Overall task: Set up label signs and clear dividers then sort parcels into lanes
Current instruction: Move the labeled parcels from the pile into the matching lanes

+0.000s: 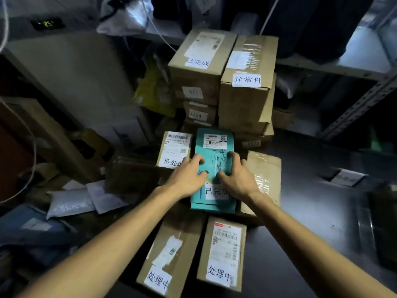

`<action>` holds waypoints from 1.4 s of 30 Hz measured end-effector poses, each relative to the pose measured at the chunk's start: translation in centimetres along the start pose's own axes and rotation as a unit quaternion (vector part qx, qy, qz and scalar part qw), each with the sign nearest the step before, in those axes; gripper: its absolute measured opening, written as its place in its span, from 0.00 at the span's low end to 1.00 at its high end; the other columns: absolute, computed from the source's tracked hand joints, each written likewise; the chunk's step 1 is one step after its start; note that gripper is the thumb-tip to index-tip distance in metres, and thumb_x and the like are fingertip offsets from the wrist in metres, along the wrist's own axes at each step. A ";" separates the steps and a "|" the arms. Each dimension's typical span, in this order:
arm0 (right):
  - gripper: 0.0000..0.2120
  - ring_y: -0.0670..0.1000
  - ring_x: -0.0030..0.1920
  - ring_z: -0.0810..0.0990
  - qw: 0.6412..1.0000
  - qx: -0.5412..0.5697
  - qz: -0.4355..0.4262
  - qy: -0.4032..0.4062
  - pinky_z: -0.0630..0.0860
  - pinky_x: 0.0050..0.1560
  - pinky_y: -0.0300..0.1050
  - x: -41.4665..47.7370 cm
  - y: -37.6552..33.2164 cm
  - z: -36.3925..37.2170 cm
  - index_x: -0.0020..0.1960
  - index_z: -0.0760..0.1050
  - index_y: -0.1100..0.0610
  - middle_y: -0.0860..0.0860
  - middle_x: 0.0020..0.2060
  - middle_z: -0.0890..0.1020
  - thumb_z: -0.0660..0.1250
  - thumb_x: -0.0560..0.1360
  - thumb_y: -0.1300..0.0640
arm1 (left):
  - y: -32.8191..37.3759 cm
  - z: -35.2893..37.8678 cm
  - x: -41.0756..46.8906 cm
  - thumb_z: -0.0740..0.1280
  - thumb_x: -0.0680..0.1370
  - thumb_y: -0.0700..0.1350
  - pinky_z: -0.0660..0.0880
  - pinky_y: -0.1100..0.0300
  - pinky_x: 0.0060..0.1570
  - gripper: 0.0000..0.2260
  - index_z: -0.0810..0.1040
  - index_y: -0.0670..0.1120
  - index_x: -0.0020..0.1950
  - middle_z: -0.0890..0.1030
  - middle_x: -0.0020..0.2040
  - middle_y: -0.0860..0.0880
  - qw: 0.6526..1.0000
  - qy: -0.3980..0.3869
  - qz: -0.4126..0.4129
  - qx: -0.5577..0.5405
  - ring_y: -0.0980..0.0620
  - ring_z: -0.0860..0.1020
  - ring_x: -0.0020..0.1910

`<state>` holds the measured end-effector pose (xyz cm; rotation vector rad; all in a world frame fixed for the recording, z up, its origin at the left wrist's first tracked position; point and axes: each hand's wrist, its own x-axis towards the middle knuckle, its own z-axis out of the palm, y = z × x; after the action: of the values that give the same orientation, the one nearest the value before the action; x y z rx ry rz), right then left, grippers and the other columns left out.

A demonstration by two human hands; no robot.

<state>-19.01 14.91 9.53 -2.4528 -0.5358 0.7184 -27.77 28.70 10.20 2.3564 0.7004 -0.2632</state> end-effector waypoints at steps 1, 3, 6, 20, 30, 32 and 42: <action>0.34 0.61 0.61 0.76 1.000 -0.011 0.003 0.012 0.75 0.61 0.55 -0.5 -0.3 0.3 0.75 0.57 0.50 0.58 0.67 0.67 0.69 0.74 0.45 | -0.2 -0.2 0.2 0.62 0.80 0.48 0.71 0.53 0.62 0.13 0.69 0.52 0.65 0.72 0.66 0.46 1.000 -0.004 0.002 -0.012 0.45 0.74 0.62; 0.38 0.62 0.66 0.71 0.998 -0.057 0.004 0.022 0.72 0.65 0.54 -1.7 -1.2 1.3 0.74 0.57 0.48 0.59 0.73 0.60 0.70 0.71 0.39 | -0.3 -0.6 0.5 0.60 0.80 0.48 0.71 0.52 0.62 0.12 0.70 0.53 0.64 0.73 0.66 0.47 0.999 -0.013 -0.005 -0.034 0.46 0.74 0.62; 0.48 0.65 0.71 0.63 0.990 -0.142 0.011 0.015 0.66 0.68 0.55 -3.1 -2.7 3.4 0.78 0.51 0.49 0.63 0.78 0.46 0.68 0.67 0.31 | -0.3 -1.2 0.9 0.57 0.81 0.43 0.71 0.52 0.61 0.14 0.70 0.52 0.66 0.75 0.67 0.47 0.998 -0.041 -0.017 -0.049 0.44 0.75 0.61; 0.62 0.64 0.66 0.67 0.993 -0.025 0.034 0.113 0.66 0.69 0.56 -4.6 -4.0 3.3 0.76 0.28 0.41 0.63 0.72 0.61 0.67 0.57 0.33 | -1.5 -3.2 0.9 0.61 0.80 0.44 0.77 0.47 0.58 0.20 0.64 0.49 0.71 0.78 0.52 0.48 0.962 -0.076 -0.045 -0.258 0.47 0.77 0.51; 0.59 0.61 0.65 0.68 0.987 0.000 0.037 0.154 0.68 0.67 0.56 -9.3 -1.6 1.3 0.80 0.37 0.45 0.59 0.70 0.64 0.74 0.63 0.38 | 2.9 -1.5 -0.6 0.61 0.77 0.49 0.79 0.45 0.54 0.11 0.68 0.48 0.57 0.79 0.51 0.47 0.976 -0.072 -0.027 -0.201 0.46 0.79 0.50; 0.59 0.60 0.66 0.68 0.986 0.007 0.040 0.164 0.69 0.67 0.55 -10.6 -0.6 0.2 0.80 0.39 0.44 0.58 0.71 0.63 0.75 0.63 0.39 | 4.6 -0.7 -1.4 0.61 0.76 0.50 0.78 0.48 0.54 0.11 0.67 0.47 0.56 0.79 0.53 0.46 0.984 -0.060 -0.014 -0.169 0.44 0.79 0.52; 0.57 0.59 0.64 0.69 0.960 0.033 0.083 0.266 0.69 0.67 0.56 -17.7 7.3 -6.7 0.80 0.45 0.45 0.55 0.71 0.64 0.75 0.63 0.35 | 17.1 5.2 -5.7 0.62 0.79 0.50 0.79 0.46 0.56 0.23 0.60 0.46 0.70 0.76 0.66 0.45 0.977 -0.132 0.064 -0.154 0.45 0.80 0.57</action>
<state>-27.27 -2.14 16.78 -2.5024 -0.0944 0.1105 -23.15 11.99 17.47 2.0136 0.4247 -0.3728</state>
